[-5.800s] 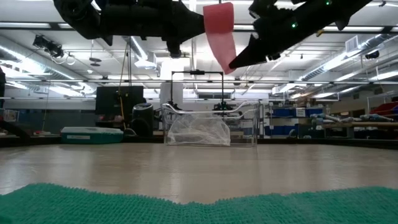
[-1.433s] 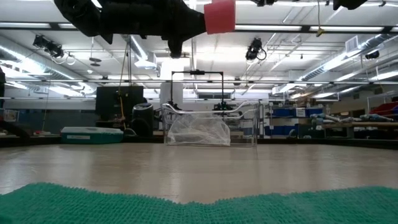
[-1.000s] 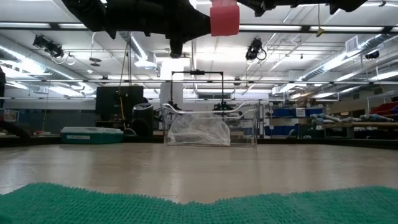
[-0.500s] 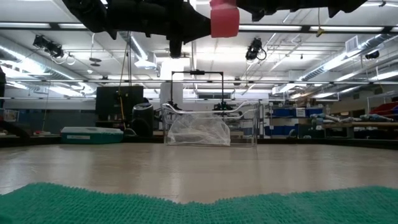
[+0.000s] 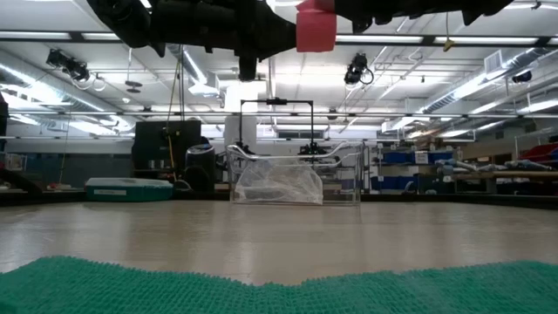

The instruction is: Roll bandage

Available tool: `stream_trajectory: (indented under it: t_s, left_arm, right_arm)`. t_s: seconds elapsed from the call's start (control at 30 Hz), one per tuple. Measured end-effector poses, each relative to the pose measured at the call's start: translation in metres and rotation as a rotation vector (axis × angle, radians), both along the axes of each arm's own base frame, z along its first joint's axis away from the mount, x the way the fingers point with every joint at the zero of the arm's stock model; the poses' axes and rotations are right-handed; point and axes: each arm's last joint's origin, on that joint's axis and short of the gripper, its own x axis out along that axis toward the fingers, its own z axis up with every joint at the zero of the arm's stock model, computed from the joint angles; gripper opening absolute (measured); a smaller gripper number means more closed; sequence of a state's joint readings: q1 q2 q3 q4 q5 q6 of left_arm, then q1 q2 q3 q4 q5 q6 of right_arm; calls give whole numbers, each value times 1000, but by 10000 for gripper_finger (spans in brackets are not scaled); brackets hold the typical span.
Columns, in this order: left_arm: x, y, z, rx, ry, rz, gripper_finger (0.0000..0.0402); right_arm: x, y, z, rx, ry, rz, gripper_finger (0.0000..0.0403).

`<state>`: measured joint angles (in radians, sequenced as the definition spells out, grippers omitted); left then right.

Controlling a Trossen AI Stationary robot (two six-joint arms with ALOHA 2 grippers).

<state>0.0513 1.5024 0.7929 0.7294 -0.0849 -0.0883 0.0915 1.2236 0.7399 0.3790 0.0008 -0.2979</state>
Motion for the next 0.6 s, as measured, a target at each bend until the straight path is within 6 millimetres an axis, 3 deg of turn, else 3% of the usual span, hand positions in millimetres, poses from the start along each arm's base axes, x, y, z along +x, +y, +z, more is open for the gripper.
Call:
stream_trajectory:
  t_s: [0.13, 0.43, 0.6]
  left_arm:
    - [0, 0, -1, 1, 8, 12, 31]
    - [0, 1, -1, 5, 13, 11, 31]
    - [0, 1, 0, 6, 12, 9, 31]
  right_arm:
    - [0, -1, 0, -40, -5, -58, 20]
    - [0, -1, -1, -51, -7, -67, 125]
    - [0, -1, -1, -54, -4, -81, 141]
